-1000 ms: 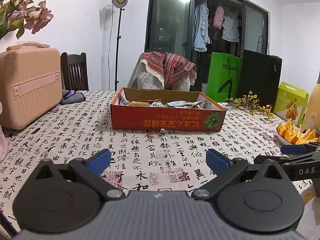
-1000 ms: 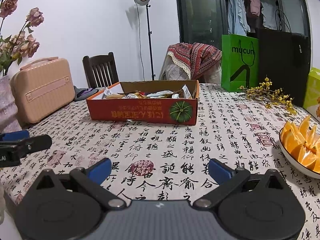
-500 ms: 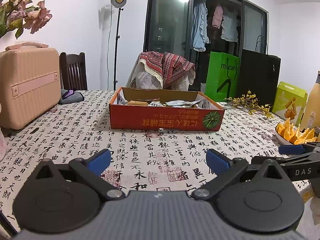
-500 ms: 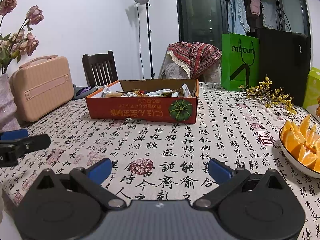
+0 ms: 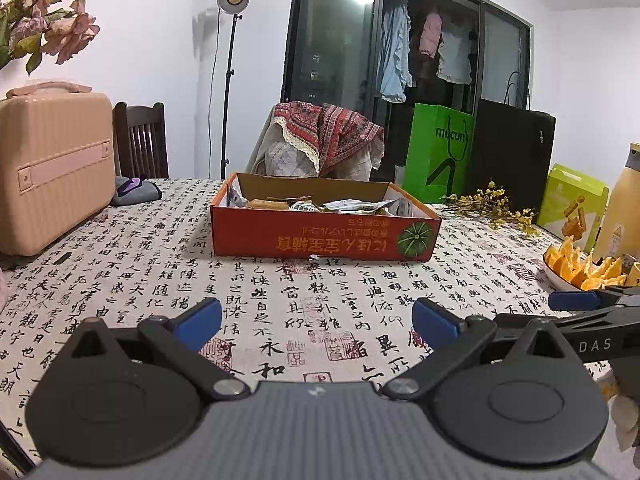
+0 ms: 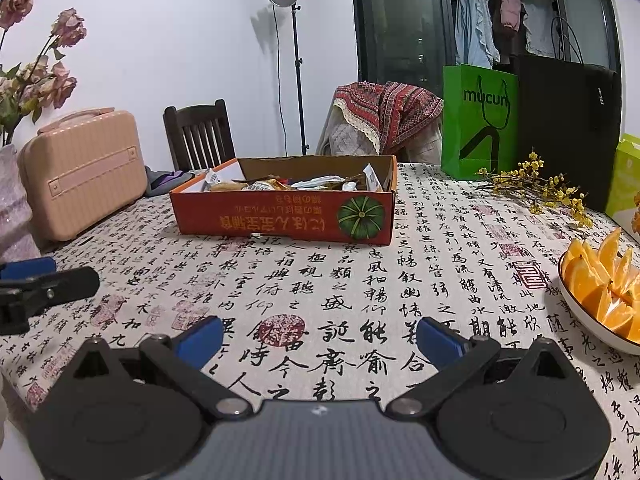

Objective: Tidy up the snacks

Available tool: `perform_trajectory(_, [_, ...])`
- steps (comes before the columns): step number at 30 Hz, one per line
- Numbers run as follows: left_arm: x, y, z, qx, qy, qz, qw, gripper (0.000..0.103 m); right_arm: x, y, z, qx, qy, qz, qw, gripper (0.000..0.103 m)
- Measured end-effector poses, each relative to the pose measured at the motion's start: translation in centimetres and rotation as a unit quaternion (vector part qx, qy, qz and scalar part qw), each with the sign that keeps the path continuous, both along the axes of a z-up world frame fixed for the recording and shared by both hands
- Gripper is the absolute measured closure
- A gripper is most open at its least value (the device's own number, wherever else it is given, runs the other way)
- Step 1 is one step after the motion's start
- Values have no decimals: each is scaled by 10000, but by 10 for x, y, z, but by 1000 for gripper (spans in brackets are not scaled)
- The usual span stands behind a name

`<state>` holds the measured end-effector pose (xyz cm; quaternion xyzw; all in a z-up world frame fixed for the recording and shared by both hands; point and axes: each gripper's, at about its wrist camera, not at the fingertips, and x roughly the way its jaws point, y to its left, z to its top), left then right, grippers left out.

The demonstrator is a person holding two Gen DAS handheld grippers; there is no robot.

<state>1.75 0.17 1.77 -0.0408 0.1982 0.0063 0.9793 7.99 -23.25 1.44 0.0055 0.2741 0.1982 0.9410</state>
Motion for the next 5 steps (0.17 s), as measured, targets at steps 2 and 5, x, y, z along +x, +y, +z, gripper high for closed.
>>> perform_trajectory(2, [-1, -1, 0, 6, -44, 4, 10000, 0, 0, 0, 0, 0, -2, -2, 10000, 0])
perform_trajectory(5, [-1, -1, 0, 6, -63, 12, 10000, 0, 0, 0, 0, 0, 3, -6, 10000, 0])
